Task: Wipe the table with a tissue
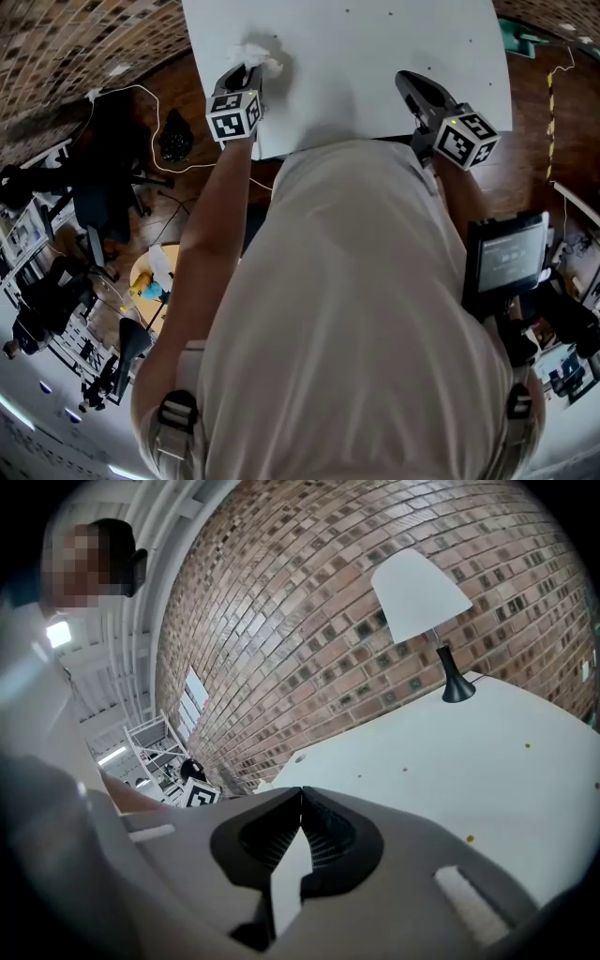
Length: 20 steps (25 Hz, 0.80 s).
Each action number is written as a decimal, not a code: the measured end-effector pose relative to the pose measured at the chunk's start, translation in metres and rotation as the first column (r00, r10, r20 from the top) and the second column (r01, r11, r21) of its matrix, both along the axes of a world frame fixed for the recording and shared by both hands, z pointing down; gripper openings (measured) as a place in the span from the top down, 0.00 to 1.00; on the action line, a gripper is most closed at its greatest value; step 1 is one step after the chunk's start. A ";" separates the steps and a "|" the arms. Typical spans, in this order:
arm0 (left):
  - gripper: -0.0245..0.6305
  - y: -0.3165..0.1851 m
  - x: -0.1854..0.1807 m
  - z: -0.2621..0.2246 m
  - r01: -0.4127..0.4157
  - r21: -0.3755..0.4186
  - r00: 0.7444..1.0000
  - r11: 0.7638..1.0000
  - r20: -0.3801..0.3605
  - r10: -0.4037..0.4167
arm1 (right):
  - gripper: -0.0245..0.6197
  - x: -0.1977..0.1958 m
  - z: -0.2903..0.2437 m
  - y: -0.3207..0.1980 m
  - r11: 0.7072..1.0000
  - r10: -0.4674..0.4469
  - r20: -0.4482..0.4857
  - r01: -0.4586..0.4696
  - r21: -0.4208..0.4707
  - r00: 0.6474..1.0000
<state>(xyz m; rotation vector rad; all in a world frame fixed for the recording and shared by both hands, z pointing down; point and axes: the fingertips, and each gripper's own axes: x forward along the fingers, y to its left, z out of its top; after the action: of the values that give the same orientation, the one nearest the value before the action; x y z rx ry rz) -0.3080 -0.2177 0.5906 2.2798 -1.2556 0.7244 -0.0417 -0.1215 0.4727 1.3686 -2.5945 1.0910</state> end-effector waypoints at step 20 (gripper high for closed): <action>0.84 -0.074 -0.004 0.018 0.138 -0.071 0.987 0.988 0.088 -0.131 | 0.95 0.059 0.001 0.013 0.993 0.120 -0.032 -0.121 -0.013 0.992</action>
<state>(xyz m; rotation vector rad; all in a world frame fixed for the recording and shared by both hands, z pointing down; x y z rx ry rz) -0.3116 -0.2914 0.6087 2.1002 -1.3808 0.8116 0.0176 -0.1080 0.4738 1.5443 -2.5054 1.0916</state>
